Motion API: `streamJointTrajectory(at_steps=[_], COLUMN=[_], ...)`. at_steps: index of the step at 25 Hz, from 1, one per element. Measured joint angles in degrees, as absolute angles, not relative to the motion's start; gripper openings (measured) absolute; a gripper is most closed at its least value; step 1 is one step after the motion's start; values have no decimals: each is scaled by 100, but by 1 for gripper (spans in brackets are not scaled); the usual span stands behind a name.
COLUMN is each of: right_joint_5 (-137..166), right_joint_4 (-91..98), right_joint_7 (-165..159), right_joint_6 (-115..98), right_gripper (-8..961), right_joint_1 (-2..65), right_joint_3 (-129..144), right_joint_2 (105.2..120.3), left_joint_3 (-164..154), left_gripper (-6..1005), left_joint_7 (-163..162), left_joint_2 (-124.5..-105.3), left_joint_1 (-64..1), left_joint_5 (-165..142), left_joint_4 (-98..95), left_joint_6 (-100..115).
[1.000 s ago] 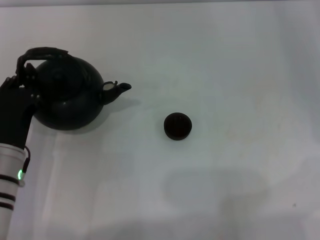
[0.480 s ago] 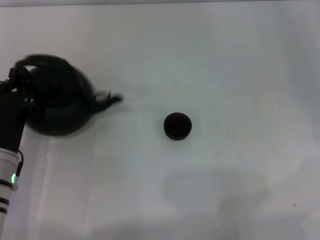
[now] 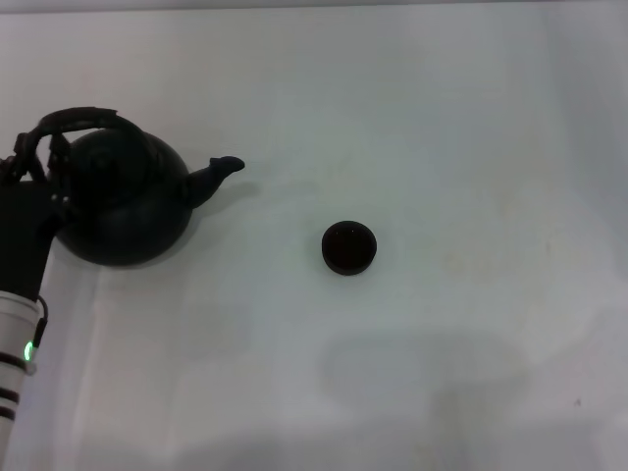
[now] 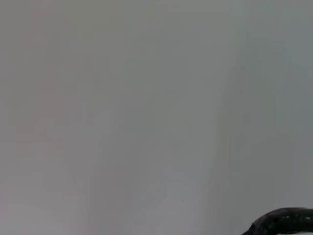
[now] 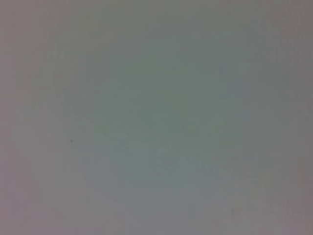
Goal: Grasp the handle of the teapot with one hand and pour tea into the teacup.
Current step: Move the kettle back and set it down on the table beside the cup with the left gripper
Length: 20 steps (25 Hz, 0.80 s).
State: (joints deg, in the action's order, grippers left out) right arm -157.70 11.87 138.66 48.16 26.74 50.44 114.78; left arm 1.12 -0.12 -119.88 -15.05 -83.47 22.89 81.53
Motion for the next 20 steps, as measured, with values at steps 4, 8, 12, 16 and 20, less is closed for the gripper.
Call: streamJointTrajectory(at_steps=[4, 8, 12, 16, 20], right_joint_5=[-15769, -15767, -15767, -15767, -15767], right_joint_4=[1191, 1195, 1196, 1196, 1196], right_joint_7=[13857, 13856, 13870, 13882, 13885], right_joint_6=[4818, 4820, 4821, 4821, 4825], right_gripper=[866, 866, 866, 865, 865], right_joint_1=[2649, 2640, 2637, 2637, 2636], right_joint_3=[5044, 4991, 4975, 4974, 4974], right_joint_2=[11476, 11470, 11469, 11456, 11446], left_joint_3=[67, 50, -43, -87, -239], left_gripper=[355, 394, 541, 716, 762], left_joint_7=[-45, -55, -107, -217, -289], left_joint_2=[-11989, -11989, -11983, -11979, -11973], left_joint_1=[-1520, -1520, -1514, -1488, -1474], left_joint_5=[-8355, -8361, -8372, -8435, -8506], left_joint_4=[2308, 2330, 2341, 2337, 2299], left_joint_6=[8180, 8203, 8352, 8516, 8575])
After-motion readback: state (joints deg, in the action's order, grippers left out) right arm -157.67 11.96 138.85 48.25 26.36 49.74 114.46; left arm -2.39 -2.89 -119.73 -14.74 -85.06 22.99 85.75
